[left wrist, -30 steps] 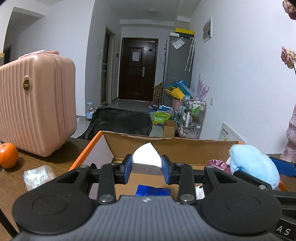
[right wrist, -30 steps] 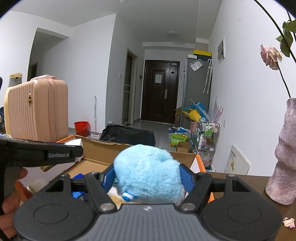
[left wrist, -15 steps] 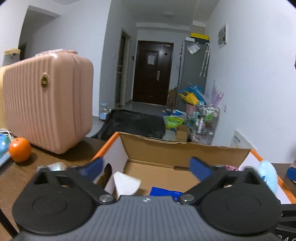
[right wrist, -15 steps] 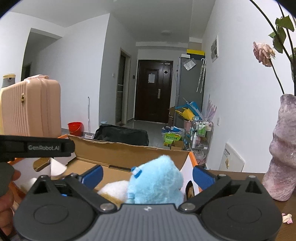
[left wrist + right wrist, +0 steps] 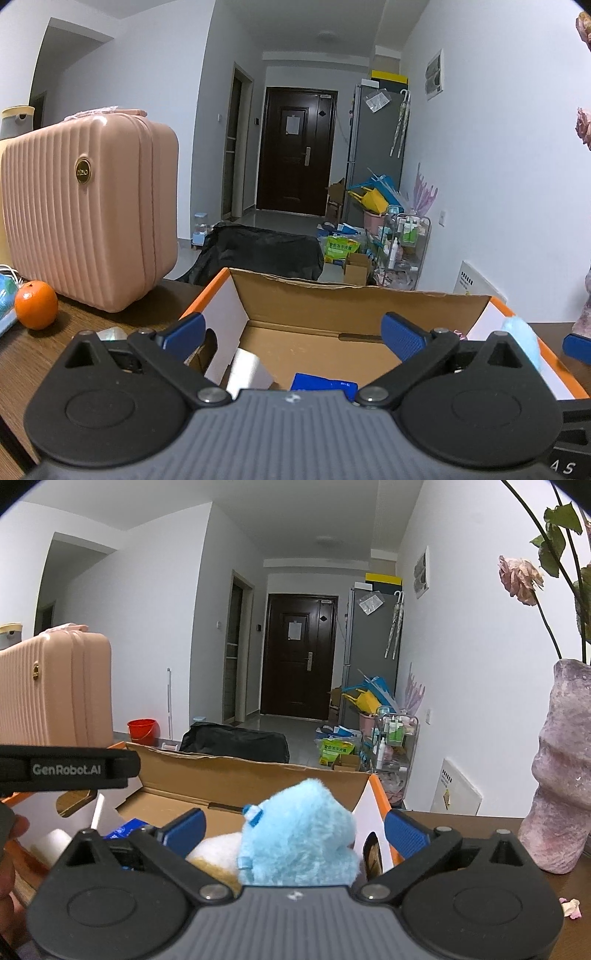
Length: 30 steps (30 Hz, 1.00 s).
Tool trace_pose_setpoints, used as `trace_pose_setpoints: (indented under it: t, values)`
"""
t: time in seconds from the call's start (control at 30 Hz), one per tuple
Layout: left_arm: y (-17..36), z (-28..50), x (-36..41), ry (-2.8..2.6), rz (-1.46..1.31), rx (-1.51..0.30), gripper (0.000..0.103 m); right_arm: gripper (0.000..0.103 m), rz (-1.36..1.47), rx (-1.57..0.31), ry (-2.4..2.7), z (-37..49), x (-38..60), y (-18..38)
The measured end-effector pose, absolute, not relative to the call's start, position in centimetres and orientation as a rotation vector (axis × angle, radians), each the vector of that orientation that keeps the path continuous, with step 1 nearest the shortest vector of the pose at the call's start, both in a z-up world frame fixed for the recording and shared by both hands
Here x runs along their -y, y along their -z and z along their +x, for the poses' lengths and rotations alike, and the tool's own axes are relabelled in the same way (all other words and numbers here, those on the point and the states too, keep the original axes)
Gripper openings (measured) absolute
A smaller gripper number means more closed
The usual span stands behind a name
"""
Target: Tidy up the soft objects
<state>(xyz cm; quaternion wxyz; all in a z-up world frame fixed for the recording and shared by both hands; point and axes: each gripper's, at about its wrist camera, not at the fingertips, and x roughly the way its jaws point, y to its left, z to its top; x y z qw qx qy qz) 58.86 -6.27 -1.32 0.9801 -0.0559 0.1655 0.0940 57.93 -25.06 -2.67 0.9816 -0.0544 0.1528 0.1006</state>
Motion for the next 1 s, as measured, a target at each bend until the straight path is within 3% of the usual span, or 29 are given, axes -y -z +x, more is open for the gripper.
trace_pose_setpoints:
  t: [1.0]
  values:
    - [0.9,54.8,5.9,-0.199,-0.086,-0.278,0.103,0.103,-0.130,-0.279,-0.156,55.4,26.1,2.7]
